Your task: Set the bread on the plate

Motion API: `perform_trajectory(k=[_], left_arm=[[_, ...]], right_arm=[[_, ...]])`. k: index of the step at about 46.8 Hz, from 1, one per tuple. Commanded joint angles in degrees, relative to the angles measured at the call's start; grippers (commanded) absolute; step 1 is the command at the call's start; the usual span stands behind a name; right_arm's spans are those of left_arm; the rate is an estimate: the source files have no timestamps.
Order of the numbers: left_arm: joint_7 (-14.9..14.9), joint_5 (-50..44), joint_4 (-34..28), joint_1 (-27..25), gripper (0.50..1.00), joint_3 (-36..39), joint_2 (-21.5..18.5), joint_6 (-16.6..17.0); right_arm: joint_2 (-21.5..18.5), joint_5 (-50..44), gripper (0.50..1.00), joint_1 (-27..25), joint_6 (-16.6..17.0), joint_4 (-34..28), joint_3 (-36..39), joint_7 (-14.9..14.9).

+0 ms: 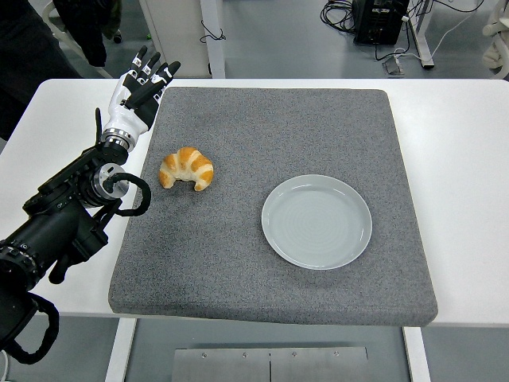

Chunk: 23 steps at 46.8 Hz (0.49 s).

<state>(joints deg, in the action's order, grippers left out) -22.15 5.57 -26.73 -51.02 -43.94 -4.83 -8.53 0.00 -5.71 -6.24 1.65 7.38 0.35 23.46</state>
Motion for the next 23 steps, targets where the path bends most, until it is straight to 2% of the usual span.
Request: perform_trajectory(k=[1, 23], left_arm=[[-0.08, -0.03, 0.01, 0.13, 0.974, 0.08, -0.01, -0.08], [0.09, 0.15, 0.01, 0.48, 0.974, 1.05, 0.08, -0.08]], right_arm=[[0.00, 0.00, 1.000, 0.00, -0.07, 0.00, 0.00, 0.01], [0.00, 0.00, 1.000, 0.00, 0.02, 0.00, 0.00, 0.01]])
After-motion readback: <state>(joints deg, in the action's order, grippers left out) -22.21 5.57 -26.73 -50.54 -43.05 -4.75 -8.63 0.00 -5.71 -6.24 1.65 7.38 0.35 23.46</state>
